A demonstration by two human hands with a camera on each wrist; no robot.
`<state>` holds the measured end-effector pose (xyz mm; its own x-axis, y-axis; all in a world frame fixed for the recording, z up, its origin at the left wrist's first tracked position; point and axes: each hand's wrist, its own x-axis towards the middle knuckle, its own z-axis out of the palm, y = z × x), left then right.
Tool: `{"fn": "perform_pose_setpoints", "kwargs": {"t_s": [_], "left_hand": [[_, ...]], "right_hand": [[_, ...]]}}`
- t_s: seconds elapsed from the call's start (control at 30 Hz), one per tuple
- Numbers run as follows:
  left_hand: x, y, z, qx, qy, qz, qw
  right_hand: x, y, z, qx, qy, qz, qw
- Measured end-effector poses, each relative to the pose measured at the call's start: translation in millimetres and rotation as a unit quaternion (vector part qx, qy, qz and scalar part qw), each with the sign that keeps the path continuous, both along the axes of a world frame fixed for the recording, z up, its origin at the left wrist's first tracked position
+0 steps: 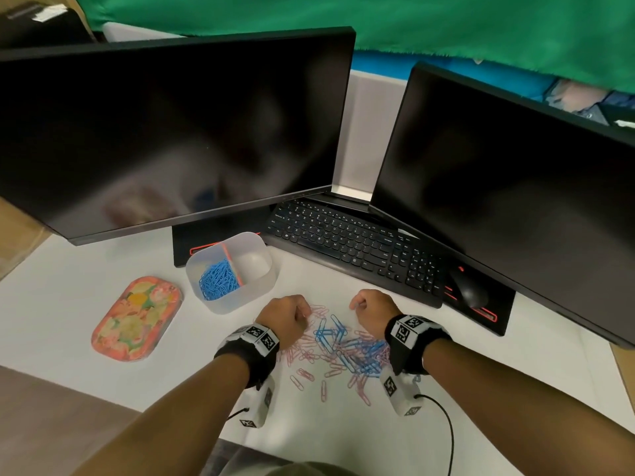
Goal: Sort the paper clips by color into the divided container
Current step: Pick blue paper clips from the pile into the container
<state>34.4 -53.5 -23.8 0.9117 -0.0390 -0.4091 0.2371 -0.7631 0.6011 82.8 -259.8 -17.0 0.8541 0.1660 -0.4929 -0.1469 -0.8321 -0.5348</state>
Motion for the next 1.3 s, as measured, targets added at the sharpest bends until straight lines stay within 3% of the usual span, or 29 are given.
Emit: {"fn": "perform_pose_setpoints", "kwargs": {"t_s": [0.17, 0.33, 0.47, 0.57, 0.8, 0.9, 0.97, 1.03, 1.13, 1.2, 1.3], "left_hand": [[3.2, -18.4, -0.3, 0.062, 0.004, -0.014, 0.998], [6.5, -39.7, -1.4, 0.181, 0.018, -0.090, 0.979], [7.0, -38.9, -0.4, 0.185, 0.039, -0.085, 0.978], [3.8, -35.4, 1.5, 0.173, 0.034, -0.082, 0.981], [1.6, -17.0, 14.0, 0.017, 0.001, -0.007, 1.000], [1.9, -13.4, 12.3, -0.035, 0.005, 0.010, 0.999], [3.1, -13.0, 8.7, -0.094, 0.038, 0.073, 0.992], [5.9, -13.6, 5.8, -0.198, 0.089, 0.162, 0.962], [10.0, -17.9, 7.9, -0.353, 0.148, 0.285, 0.879], [12.4, -19.3, 9.4, -0.372, 0.162, 0.299, 0.864], [15.9, -22.0, 7.9, -0.367, 0.178, 0.285, 0.868]], "right_hand": [[-1.7, 7.0, 0.6, 0.001, 0.042, -0.028, 0.999], [-11.8, 18.5, -1.3, -0.052, 0.010, 0.010, 0.999], [-16.0, 26.0, -8.6, -0.077, -0.030, 0.063, 0.995], [-16.8, 33.2, -10.3, -0.074, -0.027, 0.049, 0.996], [-15.1, 34.1, -11.4, -0.045, 0.026, 0.021, 0.998], [-10.6, 27.3, -11.2, 0.023, 0.068, -0.010, 0.997], [-6.7, 21.6, -9.5, 0.109, 0.131, -0.081, 0.982], [-5.9, 15.7, -8.0, 0.208, 0.185, -0.191, 0.941], [-9.0, 10.7, -4.2, 0.291, 0.217, -0.295, 0.884], [-10.9, 10.3, -1.2, 0.313, 0.236, -0.306, 0.868], [-11.2, 8.8, 2.5, 0.317, 0.257, -0.305, 0.861]]}}
